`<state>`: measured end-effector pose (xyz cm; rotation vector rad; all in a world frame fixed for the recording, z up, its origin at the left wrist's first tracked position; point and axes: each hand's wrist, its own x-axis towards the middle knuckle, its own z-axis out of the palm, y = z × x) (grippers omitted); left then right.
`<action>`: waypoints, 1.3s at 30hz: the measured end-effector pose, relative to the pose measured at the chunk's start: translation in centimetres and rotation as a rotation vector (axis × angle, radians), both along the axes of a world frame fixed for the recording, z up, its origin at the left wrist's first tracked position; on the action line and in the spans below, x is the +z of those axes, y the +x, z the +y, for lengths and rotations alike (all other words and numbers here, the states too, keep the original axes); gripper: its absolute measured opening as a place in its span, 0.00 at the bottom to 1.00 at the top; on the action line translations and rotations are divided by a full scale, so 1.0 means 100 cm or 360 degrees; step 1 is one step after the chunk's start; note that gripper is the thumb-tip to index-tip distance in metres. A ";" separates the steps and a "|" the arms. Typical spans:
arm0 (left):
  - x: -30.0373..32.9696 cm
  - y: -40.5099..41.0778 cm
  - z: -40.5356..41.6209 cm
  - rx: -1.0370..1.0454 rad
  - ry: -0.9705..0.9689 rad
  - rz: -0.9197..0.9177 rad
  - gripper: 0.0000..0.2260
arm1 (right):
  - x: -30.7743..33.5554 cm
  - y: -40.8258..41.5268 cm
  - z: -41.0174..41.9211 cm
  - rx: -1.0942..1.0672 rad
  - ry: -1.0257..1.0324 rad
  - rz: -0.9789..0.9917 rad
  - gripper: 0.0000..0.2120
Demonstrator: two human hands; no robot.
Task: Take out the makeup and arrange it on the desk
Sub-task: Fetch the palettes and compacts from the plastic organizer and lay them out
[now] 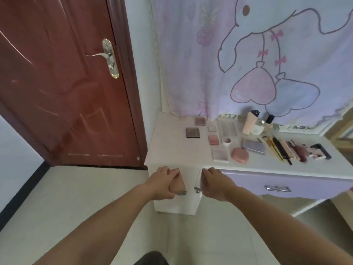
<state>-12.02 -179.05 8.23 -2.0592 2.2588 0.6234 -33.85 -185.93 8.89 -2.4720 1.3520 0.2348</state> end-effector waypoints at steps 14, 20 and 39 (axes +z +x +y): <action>-0.060 0.070 -0.241 -0.0552 0.0124 -0.0153 0.35 | -0.055 0.076 -0.200 -0.0161 0.0161 0.0106 0.24; -0.080 0.088 -0.257 -0.0597 0.0122 0.0009 0.38 | -0.064 0.076 -0.212 -0.0051 0.0155 0.0239 0.41; -0.045 0.099 -0.239 0.1325 0.0738 0.1707 0.13 | -0.052 0.155 -0.210 0.0309 0.0216 -0.0191 0.33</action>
